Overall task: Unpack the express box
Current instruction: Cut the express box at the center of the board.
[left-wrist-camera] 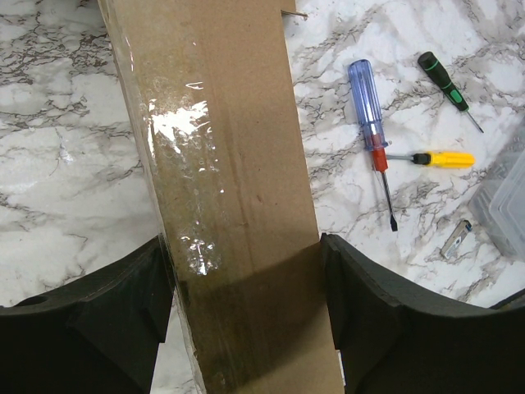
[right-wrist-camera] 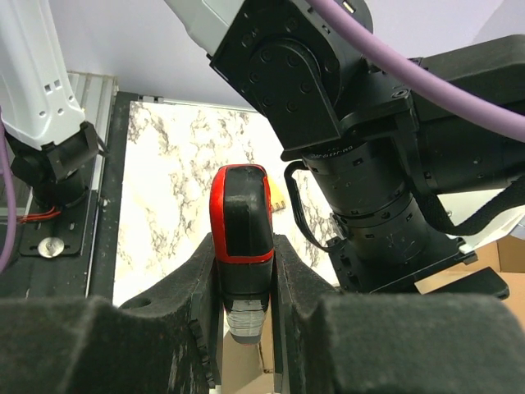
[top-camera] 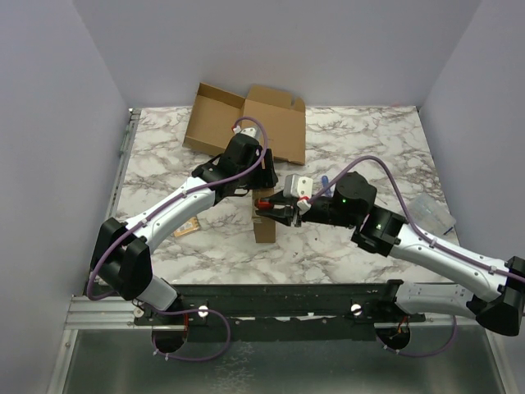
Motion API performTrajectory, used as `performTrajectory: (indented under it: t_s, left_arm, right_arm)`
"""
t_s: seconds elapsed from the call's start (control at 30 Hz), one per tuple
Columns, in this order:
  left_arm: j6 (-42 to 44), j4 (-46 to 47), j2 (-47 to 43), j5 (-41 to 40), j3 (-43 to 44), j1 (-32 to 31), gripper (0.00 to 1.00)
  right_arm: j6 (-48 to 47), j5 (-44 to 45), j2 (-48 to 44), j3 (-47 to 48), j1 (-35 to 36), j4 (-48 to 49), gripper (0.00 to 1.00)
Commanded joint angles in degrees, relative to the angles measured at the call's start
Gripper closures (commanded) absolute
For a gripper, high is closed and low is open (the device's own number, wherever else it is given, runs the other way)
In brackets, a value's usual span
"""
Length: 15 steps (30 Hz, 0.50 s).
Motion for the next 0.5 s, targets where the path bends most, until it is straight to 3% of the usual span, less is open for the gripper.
performTrajectory:
  t_s: [0.0, 0.47]
  left_arm:
    - [0.5, -3.0, -0.1, 1.6, 0.1, -0.2, 0.35]
    - [-0.1, -3.0, 0.0, 1.9, 0.1, -0.1, 0.35]
  right_arm:
    - [0.4, -0.7, -2.0, -0.8, 0.4, 1.2, 0.99]
    - [-2.3, 0.9, 1.9, -0.7, 0.4, 2.3, 0.99]
